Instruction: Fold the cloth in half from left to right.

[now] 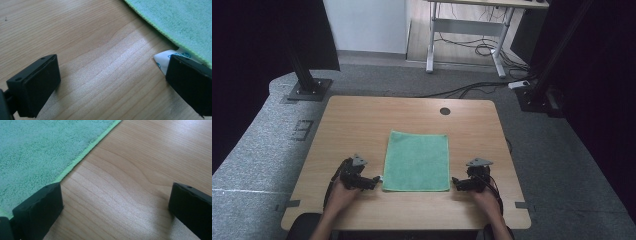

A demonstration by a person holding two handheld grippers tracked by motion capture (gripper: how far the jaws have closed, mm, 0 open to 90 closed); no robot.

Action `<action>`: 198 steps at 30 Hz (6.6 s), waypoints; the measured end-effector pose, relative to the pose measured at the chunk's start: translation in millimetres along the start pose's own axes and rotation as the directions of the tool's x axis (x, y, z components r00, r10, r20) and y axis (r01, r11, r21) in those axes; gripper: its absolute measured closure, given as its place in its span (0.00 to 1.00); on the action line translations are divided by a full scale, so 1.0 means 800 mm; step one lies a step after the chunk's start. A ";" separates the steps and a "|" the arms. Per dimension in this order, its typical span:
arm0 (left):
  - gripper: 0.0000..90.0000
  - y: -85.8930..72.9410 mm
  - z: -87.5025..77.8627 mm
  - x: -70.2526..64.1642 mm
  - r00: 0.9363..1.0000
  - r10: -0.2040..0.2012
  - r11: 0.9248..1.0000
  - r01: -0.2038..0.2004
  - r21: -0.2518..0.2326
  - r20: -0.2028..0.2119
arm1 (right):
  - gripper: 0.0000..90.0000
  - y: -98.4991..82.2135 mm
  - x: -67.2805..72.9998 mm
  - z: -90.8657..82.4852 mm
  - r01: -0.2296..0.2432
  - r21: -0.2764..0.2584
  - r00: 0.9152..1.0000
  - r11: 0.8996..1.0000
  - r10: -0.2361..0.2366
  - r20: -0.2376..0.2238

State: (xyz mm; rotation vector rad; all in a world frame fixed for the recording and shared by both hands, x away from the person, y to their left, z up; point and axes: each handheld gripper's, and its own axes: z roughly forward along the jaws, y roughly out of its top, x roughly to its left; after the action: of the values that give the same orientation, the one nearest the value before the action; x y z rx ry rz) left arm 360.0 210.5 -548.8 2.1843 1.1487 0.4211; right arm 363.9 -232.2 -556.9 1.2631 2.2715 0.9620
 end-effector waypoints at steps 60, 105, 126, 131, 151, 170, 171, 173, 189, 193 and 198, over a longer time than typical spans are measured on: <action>0.00 0.048 0.036 -0.051 0.997 0.076 0.997 -0.076 0.003 0.027 | 0.00 0.000 -0.010 -0.007 -0.057 0.047 0.997 0.997 0.055 0.050; 0.00 0.106 0.092 0.054 0.982 -0.144 0.990 0.143 -0.017 -0.119 | 0.00 -0.005 -0.012 -0.006 -0.031 0.001 0.999 1.000 0.031 0.026; 0.00 0.106 0.092 0.054 0.983 -0.140 0.990 0.139 -0.014 -0.117 | 0.00 0.011 0.007 -0.018 0.006 -0.017 1.000 1.000 -0.007 -0.020; 0.00 0.106 0.091 0.055 0.984 -0.138 0.990 0.138 -0.014 -0.115 | 0.00 0.018 0.022 -0.017 0.016 -0.024 0.997 1.000 -0.018 -0.072; 0.02 0.101 0.088 0.059 0.990 -0.108 0.994 0.107 -0.017 -0.090 | 0.07 0.039 0.123 0.002 0.178 -0.024 0.932 0.984 -0.176 -0.317; 0.03 0.101 0.087 0.059 0.991 -0.106 0.994 0.105 -0.019 -0.086 | 0.28 0.057 0.213 0.018 0.330 -0.037 0.831 0.943 -0.309 -0.463; 0.03 0.101 0.087 0.059 0.991 -0.106 0.994 0.105 -0.020 -0.086 | 0.30 0.059 0.217 0.019 0.334 -0.040 0.827 0.942 -0.313 -0.467; 0.03 0.101 0.087 0.058 0.991 -0.107 0.994 0.106 -0.020 -0.086 | 0.37 0.063 0.226 0.019 0.345 -0.041 0.818 0.938 -0.322 -0.477; 0.31 0.097 0.080 0.053 0.999 -0.031 0.997 0.029 -0.068 -0.017 | 0.93 0.061 0.243 0.018 0.430 -0.019 0.826 0.903 -0.401 -0.396; 0.62 0.097 0.077 0.049 1.000 -0.002 0.997 0.004 -0.081 0.027 | 0.94 0.063 0.240 0.014 0.416 -0.040 0.831 0.909 -0.397 -0.389; 0.96 0.097 0.075 0.051 0.992 -0.067 0.995 0.074 -0.063 0.110 | 0.94 0.065 0.240 0.014 0.407 -0.035 0.830 0.913 -0.385 -0.404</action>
State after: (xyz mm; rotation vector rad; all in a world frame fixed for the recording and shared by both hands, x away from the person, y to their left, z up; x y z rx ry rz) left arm 464.1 188.4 -543.5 2.0759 1.1331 0.3031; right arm 299.4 -46.2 -526.0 0.5908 2.7390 1.0808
